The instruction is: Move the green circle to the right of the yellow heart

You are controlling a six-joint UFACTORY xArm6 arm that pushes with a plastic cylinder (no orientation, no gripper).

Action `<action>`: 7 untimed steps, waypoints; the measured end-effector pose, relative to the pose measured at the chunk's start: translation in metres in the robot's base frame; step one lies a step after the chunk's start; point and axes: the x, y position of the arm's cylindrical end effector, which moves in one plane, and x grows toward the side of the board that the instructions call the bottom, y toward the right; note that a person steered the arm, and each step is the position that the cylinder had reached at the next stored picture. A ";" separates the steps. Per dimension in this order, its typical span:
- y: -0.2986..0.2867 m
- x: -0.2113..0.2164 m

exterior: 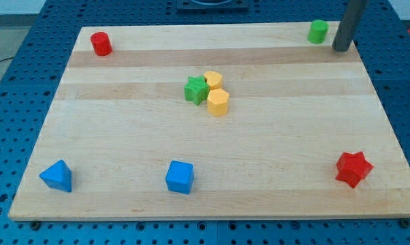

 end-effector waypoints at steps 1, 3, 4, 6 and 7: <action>-0.002 -0.040; -0.139 0.027; -0.183 0.036; -0.208 0.046; -0.219 0.079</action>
